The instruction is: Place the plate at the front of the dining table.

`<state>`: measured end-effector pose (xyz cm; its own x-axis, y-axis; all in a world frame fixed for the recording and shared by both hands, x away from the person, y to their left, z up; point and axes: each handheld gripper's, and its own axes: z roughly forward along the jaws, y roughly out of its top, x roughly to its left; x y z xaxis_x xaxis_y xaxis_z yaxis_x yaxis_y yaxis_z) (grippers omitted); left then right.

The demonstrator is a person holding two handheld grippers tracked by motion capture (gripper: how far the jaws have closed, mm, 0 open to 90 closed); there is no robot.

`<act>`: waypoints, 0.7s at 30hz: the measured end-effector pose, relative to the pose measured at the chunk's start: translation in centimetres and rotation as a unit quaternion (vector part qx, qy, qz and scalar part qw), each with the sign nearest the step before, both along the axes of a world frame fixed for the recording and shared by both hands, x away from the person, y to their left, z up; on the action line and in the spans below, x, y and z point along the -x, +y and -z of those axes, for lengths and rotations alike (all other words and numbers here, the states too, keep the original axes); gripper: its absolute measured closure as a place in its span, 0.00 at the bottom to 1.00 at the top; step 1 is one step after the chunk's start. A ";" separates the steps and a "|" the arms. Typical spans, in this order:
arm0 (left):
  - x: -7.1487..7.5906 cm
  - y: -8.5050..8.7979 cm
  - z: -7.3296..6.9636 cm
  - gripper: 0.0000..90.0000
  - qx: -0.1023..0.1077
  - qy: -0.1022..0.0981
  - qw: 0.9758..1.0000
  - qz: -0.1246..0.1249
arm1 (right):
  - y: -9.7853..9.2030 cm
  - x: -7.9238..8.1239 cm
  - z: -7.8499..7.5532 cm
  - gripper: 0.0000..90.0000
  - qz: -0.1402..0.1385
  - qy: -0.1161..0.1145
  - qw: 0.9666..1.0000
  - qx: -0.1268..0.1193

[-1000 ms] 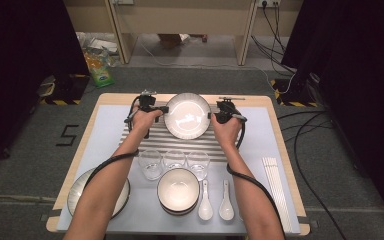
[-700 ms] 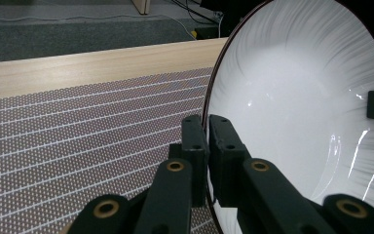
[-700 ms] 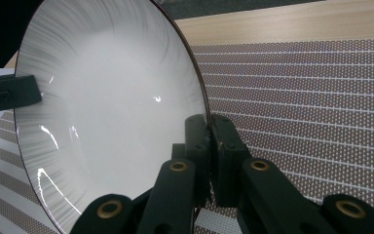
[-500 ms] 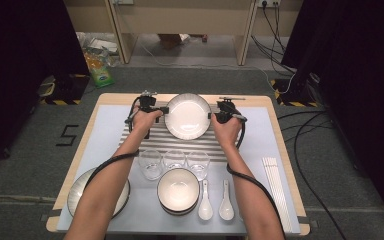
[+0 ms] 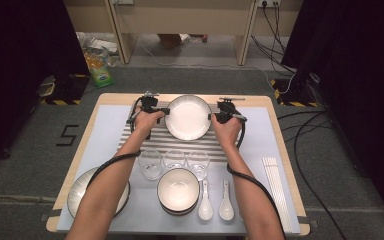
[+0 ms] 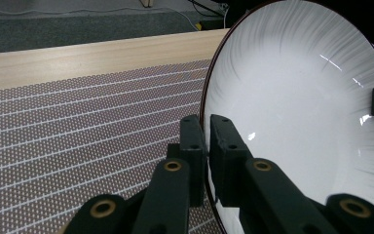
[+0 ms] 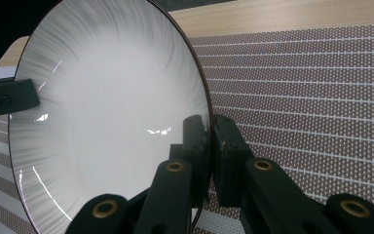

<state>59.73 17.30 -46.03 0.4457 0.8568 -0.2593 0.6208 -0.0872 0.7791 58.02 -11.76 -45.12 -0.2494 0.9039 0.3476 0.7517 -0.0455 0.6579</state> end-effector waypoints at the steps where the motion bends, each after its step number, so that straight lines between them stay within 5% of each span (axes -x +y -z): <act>1: 0.0 0.0 0.0 0.93 -0.001 0.001 1.000 0.000 | 0.0 0.0 0.0 0.94 0.000 0.001 1.000 0.000; 18: -0.2 -0.4 1.5 0.89 -0.030 0.033 0.999 0.001 | 0.5 -0.5 1.1 0.90 -0.003 0.028 0.999 0.023; 21: -0.2 -0.4 1.3 0.87 -0.021 0.034 0.999 -0.006 | 0.5 -0.6 1.3 0.87 0.000 0.037 0.999 0.028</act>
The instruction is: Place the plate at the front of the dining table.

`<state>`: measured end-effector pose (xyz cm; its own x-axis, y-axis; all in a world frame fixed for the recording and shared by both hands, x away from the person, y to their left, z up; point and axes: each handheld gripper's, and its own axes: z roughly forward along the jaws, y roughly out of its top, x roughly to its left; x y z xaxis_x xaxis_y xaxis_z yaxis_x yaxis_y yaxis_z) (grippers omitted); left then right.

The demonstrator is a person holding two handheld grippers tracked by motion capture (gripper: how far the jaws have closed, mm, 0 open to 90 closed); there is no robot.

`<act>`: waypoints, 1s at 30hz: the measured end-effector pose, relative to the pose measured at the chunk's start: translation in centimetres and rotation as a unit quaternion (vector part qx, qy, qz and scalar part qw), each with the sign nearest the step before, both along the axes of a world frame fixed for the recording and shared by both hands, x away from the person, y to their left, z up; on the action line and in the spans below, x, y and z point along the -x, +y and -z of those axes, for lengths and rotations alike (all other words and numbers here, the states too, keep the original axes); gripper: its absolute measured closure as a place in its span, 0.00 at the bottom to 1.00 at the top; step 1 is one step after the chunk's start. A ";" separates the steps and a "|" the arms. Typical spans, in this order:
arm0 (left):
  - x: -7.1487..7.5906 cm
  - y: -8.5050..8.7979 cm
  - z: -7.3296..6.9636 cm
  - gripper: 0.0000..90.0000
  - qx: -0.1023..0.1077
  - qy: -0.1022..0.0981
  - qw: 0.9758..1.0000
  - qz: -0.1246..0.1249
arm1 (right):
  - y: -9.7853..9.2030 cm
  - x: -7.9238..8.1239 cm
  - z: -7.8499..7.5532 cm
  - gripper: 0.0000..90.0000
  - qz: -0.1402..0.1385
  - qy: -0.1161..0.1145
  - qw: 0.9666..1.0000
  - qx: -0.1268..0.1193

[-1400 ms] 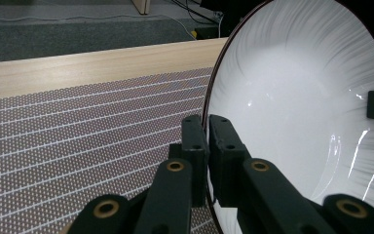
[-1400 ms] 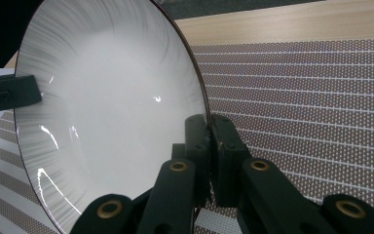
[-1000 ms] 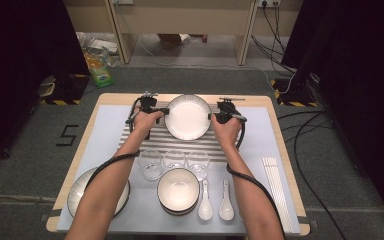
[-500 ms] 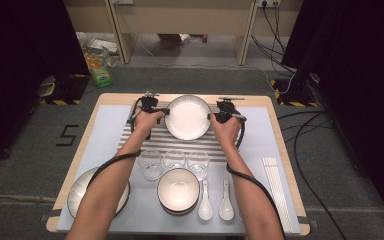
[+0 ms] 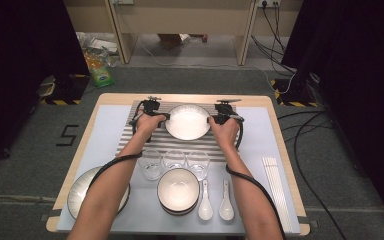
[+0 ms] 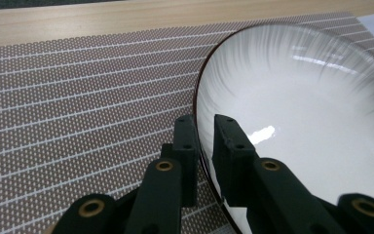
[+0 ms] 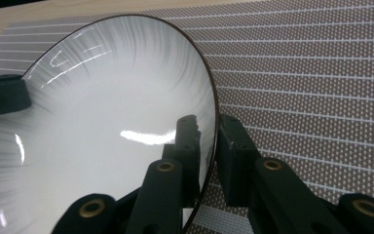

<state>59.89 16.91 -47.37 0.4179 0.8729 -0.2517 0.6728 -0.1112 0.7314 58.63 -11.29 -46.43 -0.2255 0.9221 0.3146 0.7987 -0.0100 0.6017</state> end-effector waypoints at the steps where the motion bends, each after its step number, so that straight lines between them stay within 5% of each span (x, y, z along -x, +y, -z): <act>1: 0.0 0.0 -0.2 0.84 0.000 -0.004 1.000 -0.001 | -0.1 0.0 0.0 0.86 0.000 0.000 1.000 -0.002; 15: 1.4 0.3 -2.6 0.45 -0.023 -0.043 0.999 -0.014 | -1.1 0.8 -2.1 0.76 0.009 -0.004 1.000 0.000; 30: 5.2 1.2 -5.3 0.40 -0.031 -0.067 0.997 0.003 | -1.4 2.7 -3.3 0.71 0.002 0.005 1.000 0.013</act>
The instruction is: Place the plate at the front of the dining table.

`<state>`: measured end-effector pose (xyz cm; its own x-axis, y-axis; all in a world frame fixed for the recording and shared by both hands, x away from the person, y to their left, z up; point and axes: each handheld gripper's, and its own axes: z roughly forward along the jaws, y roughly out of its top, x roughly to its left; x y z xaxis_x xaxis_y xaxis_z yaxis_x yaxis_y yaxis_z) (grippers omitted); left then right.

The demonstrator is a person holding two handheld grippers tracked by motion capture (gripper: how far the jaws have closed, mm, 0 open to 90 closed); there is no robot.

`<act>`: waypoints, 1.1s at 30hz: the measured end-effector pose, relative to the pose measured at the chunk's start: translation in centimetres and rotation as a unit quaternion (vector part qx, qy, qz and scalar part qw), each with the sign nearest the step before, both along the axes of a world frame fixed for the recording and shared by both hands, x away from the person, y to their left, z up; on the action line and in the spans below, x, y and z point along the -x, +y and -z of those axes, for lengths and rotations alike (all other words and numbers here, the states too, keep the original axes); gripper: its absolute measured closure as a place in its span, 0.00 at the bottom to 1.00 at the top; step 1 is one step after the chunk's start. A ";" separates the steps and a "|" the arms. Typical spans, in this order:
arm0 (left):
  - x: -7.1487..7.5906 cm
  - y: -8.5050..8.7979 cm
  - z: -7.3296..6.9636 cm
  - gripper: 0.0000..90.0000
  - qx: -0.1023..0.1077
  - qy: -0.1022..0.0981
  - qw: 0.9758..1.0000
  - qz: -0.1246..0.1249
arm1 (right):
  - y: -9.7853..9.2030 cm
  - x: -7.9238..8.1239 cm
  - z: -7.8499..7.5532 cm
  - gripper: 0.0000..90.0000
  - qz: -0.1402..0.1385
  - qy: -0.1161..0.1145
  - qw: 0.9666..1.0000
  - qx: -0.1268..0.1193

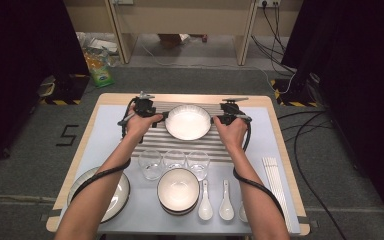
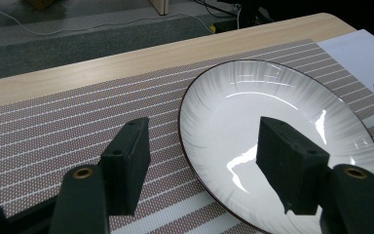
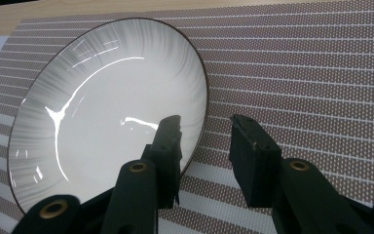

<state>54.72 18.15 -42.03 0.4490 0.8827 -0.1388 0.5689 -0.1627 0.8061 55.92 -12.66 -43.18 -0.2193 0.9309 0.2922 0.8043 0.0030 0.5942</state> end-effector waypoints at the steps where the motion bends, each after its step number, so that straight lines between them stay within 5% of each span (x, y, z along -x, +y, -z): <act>1: 0.2 0.0 -0.1 0.40 -0.001 -0.002 1.000 0.000 | -0.1 0.1 -0.1 0.71 -0.002 -0.002 1.000 0.001; 23: 5.3 -1.1 -2.0 0.40 -0.007 -0.020 0.998 0.056 | -2.0 3.2 -1.1 0.68 0.001 0.007 1.000 0.008; 33: 8.2 -1.0 -2.8 0.40 0.000 -0.039 0.996 0.078 | -3.1 5.5 -2.1 0.67 -0.001 -0.016 1.000 0.006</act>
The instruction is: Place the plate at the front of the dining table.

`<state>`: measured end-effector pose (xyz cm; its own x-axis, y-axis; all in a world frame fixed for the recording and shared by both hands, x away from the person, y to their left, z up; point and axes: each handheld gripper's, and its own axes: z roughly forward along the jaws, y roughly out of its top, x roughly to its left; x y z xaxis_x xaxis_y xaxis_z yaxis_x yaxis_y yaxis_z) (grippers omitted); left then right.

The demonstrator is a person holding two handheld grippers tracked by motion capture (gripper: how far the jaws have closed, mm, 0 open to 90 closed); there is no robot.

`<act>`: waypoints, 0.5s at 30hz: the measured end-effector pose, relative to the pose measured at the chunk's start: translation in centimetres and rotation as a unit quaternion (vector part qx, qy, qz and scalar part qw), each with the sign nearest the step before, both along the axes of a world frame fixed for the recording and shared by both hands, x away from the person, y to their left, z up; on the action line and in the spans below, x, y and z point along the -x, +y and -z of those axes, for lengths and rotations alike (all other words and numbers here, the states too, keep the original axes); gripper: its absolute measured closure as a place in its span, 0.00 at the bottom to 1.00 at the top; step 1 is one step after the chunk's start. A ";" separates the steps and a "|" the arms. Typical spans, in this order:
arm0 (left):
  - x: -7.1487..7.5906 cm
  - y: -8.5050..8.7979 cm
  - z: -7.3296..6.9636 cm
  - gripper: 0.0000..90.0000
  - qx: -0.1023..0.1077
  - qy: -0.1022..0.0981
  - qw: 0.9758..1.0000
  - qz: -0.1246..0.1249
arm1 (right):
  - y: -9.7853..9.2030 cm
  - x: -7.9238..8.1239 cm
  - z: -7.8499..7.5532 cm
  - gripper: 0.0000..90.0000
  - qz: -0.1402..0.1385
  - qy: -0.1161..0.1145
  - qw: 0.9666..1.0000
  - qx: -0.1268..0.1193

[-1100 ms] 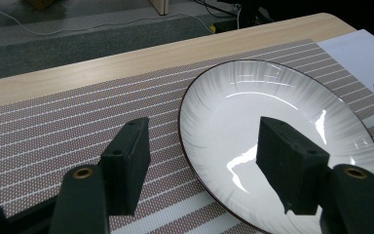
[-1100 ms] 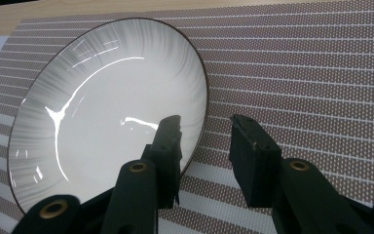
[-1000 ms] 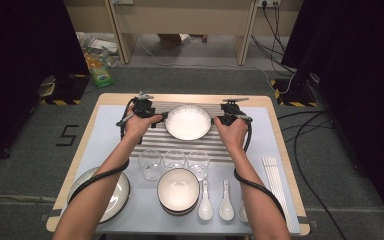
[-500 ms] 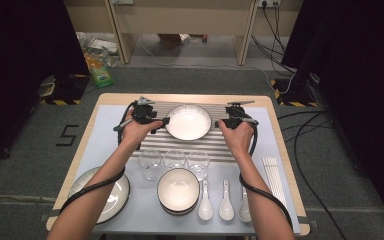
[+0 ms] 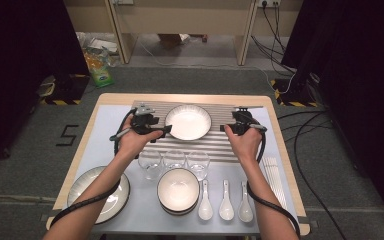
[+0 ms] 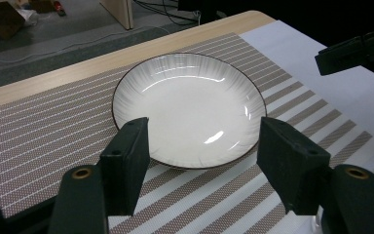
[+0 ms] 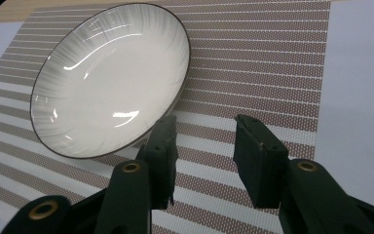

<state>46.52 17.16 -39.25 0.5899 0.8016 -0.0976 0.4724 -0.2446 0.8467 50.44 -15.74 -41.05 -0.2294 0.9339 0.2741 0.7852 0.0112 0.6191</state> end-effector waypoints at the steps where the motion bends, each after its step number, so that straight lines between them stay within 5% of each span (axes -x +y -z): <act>1: 0.3 0.1 -0.1 0.40 -0.003 -0.004 1.000 0.002 | -0.2 0.2 0.0 0.67 -0.001 -0.003 1.000 0.001; 5: 1.6 0.2 -0.4 0.40 -0.009 -0.017 1.000 0.010 | -0.6 1.2 0.0 0.66 0.000 -0.010 1.000 -0.003; 15: 4.7 -0.1 -0.5 0.40 0.003 -0.012 0.999 0.036 | -1.1 3.7 0.0 0.65 -0.005 -0.027 1.000 -0.003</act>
<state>41.79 17.07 -38.79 0.6481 0.7566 -0.0873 0.4332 -0.2720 0.8593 46.69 -16.89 -41.08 -0.2539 0.9299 0.2662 0.7509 0.0160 0.6602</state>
